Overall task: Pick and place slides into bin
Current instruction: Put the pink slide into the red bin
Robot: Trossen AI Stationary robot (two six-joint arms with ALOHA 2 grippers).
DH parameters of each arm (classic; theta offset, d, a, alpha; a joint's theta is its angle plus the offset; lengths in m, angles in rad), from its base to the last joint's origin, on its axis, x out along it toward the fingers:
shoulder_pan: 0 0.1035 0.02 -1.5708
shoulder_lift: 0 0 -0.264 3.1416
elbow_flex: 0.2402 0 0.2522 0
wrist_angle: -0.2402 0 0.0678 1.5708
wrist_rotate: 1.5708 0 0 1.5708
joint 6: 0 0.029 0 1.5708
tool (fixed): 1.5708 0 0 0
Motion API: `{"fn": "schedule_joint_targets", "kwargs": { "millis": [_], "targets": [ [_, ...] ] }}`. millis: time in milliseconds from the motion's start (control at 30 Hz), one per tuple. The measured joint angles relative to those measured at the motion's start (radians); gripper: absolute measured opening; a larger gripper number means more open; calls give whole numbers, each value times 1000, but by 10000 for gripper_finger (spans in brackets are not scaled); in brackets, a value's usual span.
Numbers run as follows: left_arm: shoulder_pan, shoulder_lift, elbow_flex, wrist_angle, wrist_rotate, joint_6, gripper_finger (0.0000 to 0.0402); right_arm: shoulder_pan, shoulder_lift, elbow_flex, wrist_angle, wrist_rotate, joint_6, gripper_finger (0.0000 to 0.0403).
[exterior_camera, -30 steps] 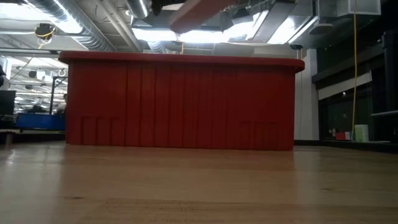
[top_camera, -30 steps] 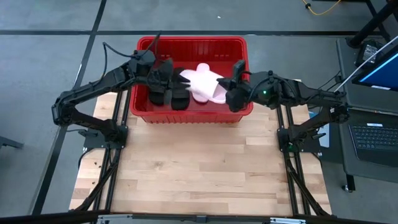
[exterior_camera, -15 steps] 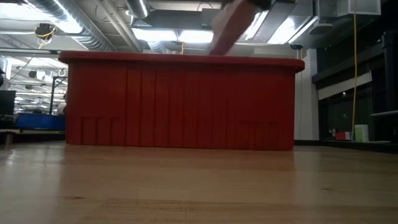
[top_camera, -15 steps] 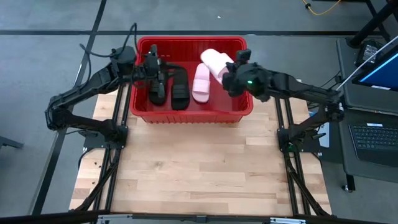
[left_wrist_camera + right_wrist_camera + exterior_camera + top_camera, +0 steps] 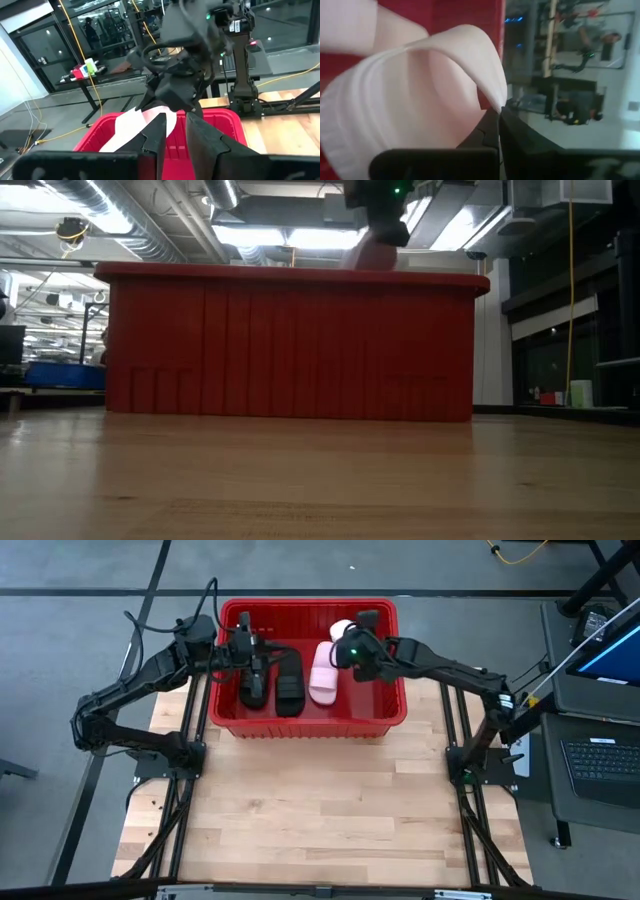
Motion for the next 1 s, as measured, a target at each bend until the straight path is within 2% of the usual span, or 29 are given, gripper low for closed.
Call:
{"fn": "schedule_joint_targets", "kwargs": {
  "millis": [133,267,567,1000],
  "targets": [
    [0,0,0,-14,0,20,67,-24,54,102,-140,-41,117,2],
    [0,0,0,-21,0,42,66,-41,87,151,-202,-46,189,2],
    [0,0,0,-21,0,60,63,-98,101,153,-235,-112,341,2],
    [0,1,0,-52,0,60,61,-162,97,100,-227,-160,396,2]
  ]
}}
